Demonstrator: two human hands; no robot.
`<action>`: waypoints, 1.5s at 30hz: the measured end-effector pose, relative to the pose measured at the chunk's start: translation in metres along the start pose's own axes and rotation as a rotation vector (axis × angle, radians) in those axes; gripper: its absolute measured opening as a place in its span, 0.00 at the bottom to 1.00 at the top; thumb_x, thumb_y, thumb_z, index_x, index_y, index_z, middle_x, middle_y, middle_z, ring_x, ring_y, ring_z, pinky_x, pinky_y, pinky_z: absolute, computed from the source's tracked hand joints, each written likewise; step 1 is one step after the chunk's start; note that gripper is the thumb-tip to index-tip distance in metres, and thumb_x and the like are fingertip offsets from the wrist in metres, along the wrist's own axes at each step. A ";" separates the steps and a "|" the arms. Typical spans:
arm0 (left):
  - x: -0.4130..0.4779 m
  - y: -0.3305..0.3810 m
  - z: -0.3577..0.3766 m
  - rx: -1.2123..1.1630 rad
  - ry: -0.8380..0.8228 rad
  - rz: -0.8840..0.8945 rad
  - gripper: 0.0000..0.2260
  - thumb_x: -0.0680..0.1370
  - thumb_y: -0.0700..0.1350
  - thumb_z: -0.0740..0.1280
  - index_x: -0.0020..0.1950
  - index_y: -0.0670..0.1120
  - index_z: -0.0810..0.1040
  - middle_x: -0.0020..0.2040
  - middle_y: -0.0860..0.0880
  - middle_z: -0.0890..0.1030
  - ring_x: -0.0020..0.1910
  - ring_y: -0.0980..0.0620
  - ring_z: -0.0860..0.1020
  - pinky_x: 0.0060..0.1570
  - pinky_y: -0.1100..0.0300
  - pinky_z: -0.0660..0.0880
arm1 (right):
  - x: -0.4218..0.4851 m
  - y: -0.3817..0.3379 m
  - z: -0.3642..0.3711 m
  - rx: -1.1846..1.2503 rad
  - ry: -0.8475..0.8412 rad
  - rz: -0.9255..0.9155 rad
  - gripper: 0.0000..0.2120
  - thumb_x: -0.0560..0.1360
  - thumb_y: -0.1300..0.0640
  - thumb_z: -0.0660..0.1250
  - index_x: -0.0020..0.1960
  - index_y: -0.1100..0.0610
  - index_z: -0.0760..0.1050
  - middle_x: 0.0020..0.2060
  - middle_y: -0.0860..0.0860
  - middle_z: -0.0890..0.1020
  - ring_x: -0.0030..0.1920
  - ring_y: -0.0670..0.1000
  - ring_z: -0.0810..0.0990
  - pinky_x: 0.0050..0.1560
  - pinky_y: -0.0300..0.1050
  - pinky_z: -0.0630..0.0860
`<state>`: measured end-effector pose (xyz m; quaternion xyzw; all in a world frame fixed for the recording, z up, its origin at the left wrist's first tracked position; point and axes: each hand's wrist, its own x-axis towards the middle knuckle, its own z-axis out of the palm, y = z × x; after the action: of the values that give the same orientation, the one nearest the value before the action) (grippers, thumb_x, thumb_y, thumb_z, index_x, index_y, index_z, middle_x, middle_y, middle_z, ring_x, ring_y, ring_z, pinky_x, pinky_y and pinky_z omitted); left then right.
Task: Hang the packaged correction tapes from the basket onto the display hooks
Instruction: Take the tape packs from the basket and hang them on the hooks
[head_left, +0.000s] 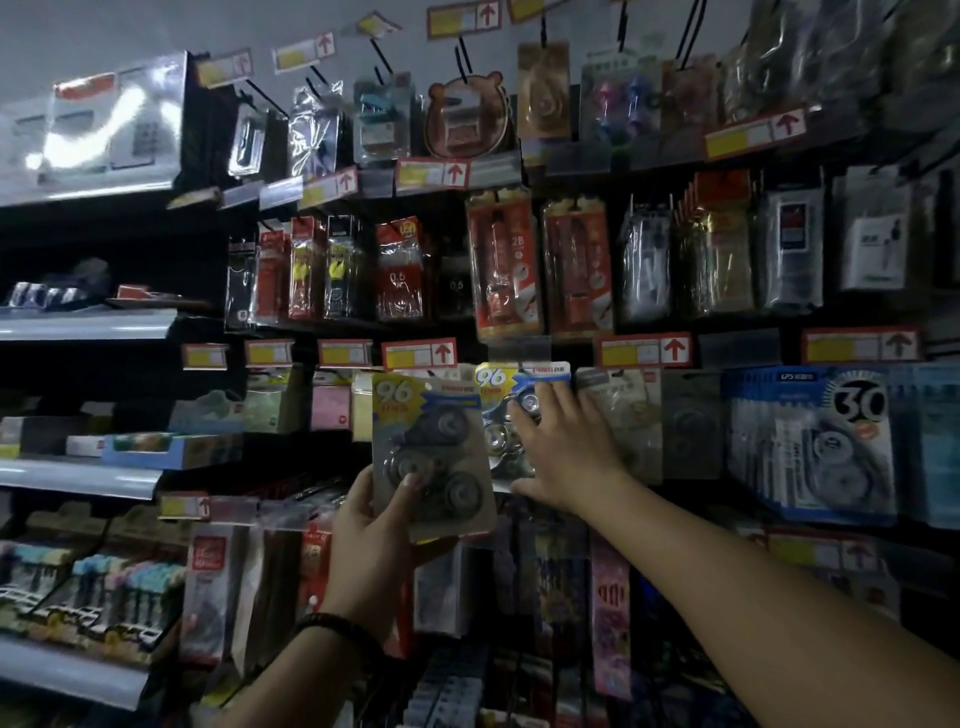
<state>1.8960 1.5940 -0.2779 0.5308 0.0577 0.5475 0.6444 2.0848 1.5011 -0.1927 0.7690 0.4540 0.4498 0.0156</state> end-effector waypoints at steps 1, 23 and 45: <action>-0.001 0.000 0.000 0.005 -0.001 -0.011 0.10 0.82 0.45 0.70 0.64 0.52 0.82 0.57 0.48 0.88 0.54 0.44 0.88 0.46 0.42 0.85 | -0.002 0.000 -0.002 0.009 -0.010 0.010 0.51 0.71 0.28 0.69 0.82 0.54 0.56 0.78 0.65 0.60 0.76 0.65 0.60 0.74 0.62 0.63; 0.013 -0.014 0.035 0.460 -0.087 -0.083 0.31 0.80 0.41 0.73 0.81 0.45 0.65 0.63 0.48 0.79 0.53 0.54 0.81 0.38 0.62 0.77 | -0.032 0.021 -0.003 0.247 0.145 -0.137 0.51 0.61 0.31 0.74 0.77 0.54 0.69 0.74 0.59 0.69 0.74 0.61 0.66 0.74 0.61 0.70; -0.027 -0.011 0.015 0.716 -0.161 -0.018 0.07 0.80 0.40 0.72 0.55 0.52 0.83 0.50 0.56 0.85 0.45 0.60 0.82 0.40 0.67 0.77 | -0.017 0.011 -0.041 0.164 -0.139 -0.028 0.48 0.70 0.37 0.72 0.82 0.52 0.57 0.82 0.61 0.52 0.81 0.62 0.53 0.80 0.62 0.57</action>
<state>1.9019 1.5657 -0.2934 0.7637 0.1996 0.4430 0.4250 2.0598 1.4671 -0.1750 0.7905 0.4979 0.3565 -0.0095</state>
